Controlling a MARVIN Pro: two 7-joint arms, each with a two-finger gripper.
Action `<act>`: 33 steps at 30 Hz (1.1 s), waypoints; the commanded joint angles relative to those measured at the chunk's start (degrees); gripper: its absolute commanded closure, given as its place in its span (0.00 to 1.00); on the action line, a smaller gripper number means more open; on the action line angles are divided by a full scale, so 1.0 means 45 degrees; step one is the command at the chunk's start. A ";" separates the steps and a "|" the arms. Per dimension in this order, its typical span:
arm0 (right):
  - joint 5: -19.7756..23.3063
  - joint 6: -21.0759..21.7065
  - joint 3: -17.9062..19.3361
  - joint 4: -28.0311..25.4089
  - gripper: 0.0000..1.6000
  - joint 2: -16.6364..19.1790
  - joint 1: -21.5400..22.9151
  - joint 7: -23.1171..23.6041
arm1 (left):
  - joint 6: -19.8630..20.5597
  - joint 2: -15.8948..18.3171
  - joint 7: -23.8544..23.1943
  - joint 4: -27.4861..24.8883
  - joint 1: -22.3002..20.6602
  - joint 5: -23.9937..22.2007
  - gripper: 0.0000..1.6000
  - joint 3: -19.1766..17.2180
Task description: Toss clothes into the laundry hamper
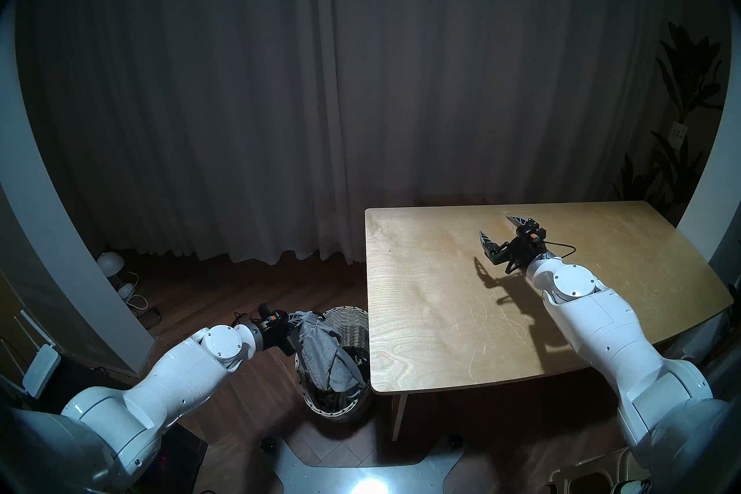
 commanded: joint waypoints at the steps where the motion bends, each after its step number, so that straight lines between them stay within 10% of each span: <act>1: 0.0156 -0.0173 0.0171 -0.0231 0.00 0.0146 -0.0177 0.0014 | 0.0042 -0.0264 -0.0245 0.0097 -0.1531 0.1440 1.00 0.0779; 18: 0.0371 -0.0160 0.0227 -0.0237 0.00 0.0346 -0.0627 0.0439 | 0.1170 -0.1335 -0.1356 0.2564 -0.3370 0.4665 1.00 0.2769; 33: 0.0685 -0.0156 0.0447 -0.0227 0.00 0.0427 -0.0722 0.0532 | 0.2153 -0.2338 -0.1898 0.2499 -0.4604 0.5855 1.00 0.3159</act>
